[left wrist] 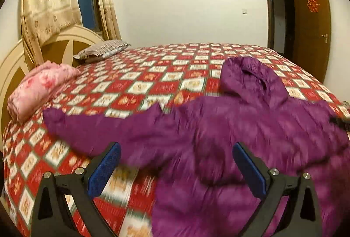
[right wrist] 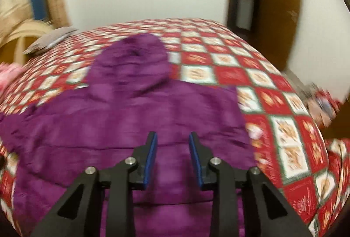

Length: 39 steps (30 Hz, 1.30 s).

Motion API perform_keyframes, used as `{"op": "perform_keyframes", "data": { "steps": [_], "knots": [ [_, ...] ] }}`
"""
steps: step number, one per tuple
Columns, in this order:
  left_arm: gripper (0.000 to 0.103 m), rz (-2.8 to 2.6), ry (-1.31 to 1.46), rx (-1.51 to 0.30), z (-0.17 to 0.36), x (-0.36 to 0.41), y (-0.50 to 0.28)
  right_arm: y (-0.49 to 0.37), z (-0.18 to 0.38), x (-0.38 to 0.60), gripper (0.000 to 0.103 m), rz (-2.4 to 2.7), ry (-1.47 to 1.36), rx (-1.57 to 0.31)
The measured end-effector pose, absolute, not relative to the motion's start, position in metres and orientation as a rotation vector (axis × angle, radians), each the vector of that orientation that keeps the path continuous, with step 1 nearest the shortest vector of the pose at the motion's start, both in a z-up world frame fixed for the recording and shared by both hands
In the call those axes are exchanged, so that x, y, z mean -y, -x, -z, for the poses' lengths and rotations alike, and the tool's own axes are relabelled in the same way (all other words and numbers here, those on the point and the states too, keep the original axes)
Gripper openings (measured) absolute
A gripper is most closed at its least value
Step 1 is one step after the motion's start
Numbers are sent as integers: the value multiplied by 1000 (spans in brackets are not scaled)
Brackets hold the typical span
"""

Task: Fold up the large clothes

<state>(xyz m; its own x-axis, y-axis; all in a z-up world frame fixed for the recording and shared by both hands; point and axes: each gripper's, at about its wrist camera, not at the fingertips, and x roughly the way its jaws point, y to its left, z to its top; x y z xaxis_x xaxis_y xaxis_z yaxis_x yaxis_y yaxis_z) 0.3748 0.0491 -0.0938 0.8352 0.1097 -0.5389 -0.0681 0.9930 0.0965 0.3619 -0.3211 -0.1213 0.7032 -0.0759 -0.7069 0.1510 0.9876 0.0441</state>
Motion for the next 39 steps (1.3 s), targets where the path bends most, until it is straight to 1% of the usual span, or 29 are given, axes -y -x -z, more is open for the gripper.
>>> {"op": "perform_keyframes", "data": {
  "steps": [3, 6, 10, 13, 18, 21, 24, 28, 30, 33, 36, 39],
  "knots": [
    [102, -162, -88, -606, 103, -35, -410, -363, 143, 346, 30, 155, -201, -838],
    [102, -226, -132, -708, 135, -22, -442, -365, 168, 350, 29, 141, -241, -893],
    [102, -248, -169, -818, 174, -18, -452, -359, 173, 344, 30, 139, -179, -848],
    [102, -249, -168, -824, 175, -18, -452, -359, 173, 341, 31, 150, -165, -840],
    [102, -244, -166, -824, 178, -16, -452, -360, 175, 334, 45, 137, -127, -834],
    [102, -230, -143, -835, 178, -20, -455, -360, 178, 334, 45, 138, -116, -831],
    [102, -199, -60, -830, 171, -32, -447, -360, 178, 334, 46, 137, -117, -830],
    [102, -152, 73, -752, 143, -72, -419, -358, 178, 334, 47, 128, -126, -825],
    [102, -199, 120, -702, 126, -106, -408, -358, 179, 334, 47, 129, -124, -824],
    [102, -373, 191, -640, 102, -183, -407, -358, 179, 335, 48, 127, -128, -823],
    [102, -568, 240, -624, 97, -253, -414, -358, 178, 333, 48, 130, -125, -824],
    [102, -738, 347, -640, 108, -325, -429, -359, 178, 332, 48, 136, -114, -825]
  ]
}}
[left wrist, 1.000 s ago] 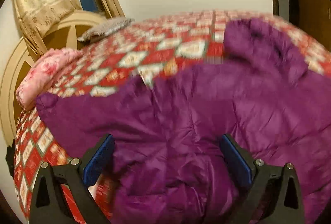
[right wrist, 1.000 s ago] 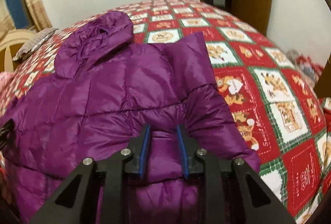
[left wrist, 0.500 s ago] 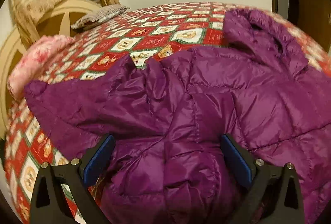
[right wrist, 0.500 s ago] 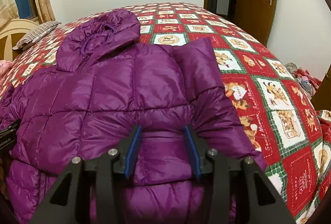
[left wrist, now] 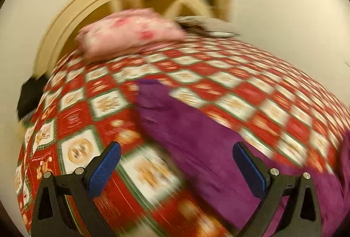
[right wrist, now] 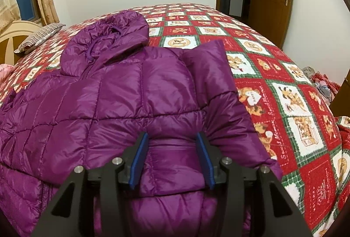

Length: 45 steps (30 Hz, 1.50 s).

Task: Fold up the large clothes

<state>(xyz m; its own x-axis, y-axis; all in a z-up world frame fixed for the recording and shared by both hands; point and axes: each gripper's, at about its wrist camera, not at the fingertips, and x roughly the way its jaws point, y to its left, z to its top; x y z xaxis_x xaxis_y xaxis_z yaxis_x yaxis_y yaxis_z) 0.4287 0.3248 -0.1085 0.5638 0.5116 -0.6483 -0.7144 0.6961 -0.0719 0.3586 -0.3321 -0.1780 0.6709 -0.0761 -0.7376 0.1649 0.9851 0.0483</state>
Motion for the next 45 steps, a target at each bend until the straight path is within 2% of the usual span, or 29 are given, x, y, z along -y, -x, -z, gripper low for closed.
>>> {"op": "perform_keyframes", "data": {
  "steps": [5, 8, 9, 11, 12, 13, 14, 17, 21, 26, 32, 39, 45],
  "knots": [
    [102, -806, 504, -772, 142, -392, -460, -359, 178, 330, 49, 148, -91, -827],
    [100, -786, 571, -795, 160, -405, -470, -359, 179, 328, 49, 152, -84, -828],
    [83, -774, 575, -793, 164, -404, -472, -359, 179, 329, 49, 153, -83, -828],
    [60, -770, 542, -807, 171, -403, -477, -359, 179, 329, 49, 151, -85, -827],
    [43, -772, 507, -803, 172, -400, -480, -359, 179, 329, 49, 151, -85, -827],
    [30, -749, 481, -783, 171, -397, -481, -359, 179, 329, 49, 150, -86, -827],
    [9, -711, 489, -771, 170, -397, -481, -359, 179, 329, 49, 151, -86, -827],
    [4, -667, 506, -738, 160, -395, -483, -359, 179, 329, 49, 150, -87, -826],
    [4, -613, 374, -633, 118, -362, -483, -359, 179, 330, 49, 148, -93, -824],
    [4, -392, 196, -467, 46, -272, -478, -359, 180, 330, 49, 148, -92, -824],
    [4, -98, 72, -339, -4, -146, -458, -359, 180, 330, 49, 147, -93, -824],
    [4, 213, -62, -302, -5, -3, -420, -358, 179, 332, 49, 142, -113, -817],
    [4, 367, -144, -375, 40, 99, -401, -357, 179, 335, 50, 128, -146, -809]
  ]
}}
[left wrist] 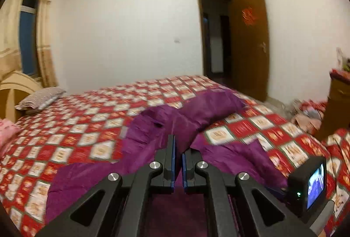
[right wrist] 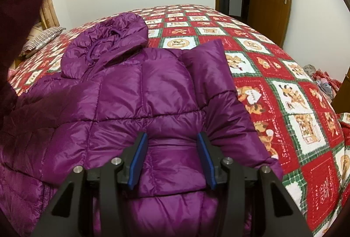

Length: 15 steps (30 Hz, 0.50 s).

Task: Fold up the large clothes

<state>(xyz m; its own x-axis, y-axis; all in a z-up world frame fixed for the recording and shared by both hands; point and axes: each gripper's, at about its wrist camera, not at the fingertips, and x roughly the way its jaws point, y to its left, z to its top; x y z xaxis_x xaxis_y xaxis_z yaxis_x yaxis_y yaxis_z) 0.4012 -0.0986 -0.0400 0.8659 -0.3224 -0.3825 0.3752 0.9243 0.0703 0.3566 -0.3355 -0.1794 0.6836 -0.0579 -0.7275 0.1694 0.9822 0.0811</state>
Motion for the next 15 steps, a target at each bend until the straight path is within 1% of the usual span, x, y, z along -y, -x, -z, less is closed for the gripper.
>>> {"op": "perform_keyframes", "data": {
  "steps": [2, 6, 10, 15],
  "knots": [
    [4, 377, -173, -404, 56, 124, -397, -356, 180, 337, 50, 124, -156, -806],
    [4, 379, -201, -500, 91, 149, -401, -356, 180, 340, 50, 113, -181, -799],
    [5, 421, -161, -651, 124, 148, -410, -355, 181, 343, 51, 102, -200, -793],
    [6, 431, -157, -781, 146, 142, -400, -355, 181, 345, 52, 96, -208, -792]
  ]
}}
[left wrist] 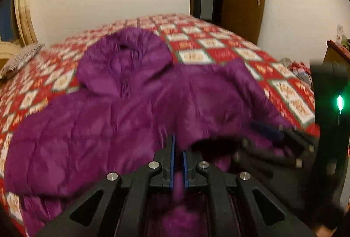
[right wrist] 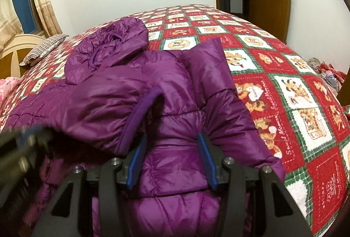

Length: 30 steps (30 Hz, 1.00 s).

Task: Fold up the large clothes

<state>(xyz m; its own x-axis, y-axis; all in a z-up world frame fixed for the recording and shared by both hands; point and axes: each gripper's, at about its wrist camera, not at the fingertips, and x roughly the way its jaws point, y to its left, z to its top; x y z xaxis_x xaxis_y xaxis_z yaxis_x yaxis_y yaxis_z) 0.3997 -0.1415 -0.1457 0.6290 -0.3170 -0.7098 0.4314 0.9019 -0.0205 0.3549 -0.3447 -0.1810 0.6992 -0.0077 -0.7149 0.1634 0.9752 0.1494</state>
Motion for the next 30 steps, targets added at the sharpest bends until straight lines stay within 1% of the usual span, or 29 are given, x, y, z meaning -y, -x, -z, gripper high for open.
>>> {"op": "perform_keyframes", "data": {
  "steps": [4, 7, 10, 14, 18, 22, 23, 27, 30],
  "knots": [
    [6, 459, -145, -856, 145, 119, -389, -355, 179, 345, 54, 89, -214, -806],
    [6, 434, -193, -878, 137, 95, -381, -341, 168, 341, 55, 79, -138, -843],
    [6, 432, -209, -850, 128, 69, -380, -317, 148, 343, 55, 113, -61, -786],
    [6, 305, -155, -828, 114, 36, -410, -309, 110, 347, 56, 112, -78, -686],
    [6, 148, -30, -854, 111, 3, -453, -342, 84, 328, 55, 39, -87, -662],
    [6, 43, -18, -864, 120, -10, -486, -385, 103, 308, 50, -4, -100, -746],
    [6, 12, -18, -862, 125, -15, -493, -396, 115, 306, 47, -1, -98, -784],
    [6, -75, -20, -876, 153, -32, -509, -409, 158, 314, 46, 16, -135, -909],
    [6, -76, -78, -859, 173, -31, -510, -403, 168, 319, 46, -1, -136, -910]
  ]
}}
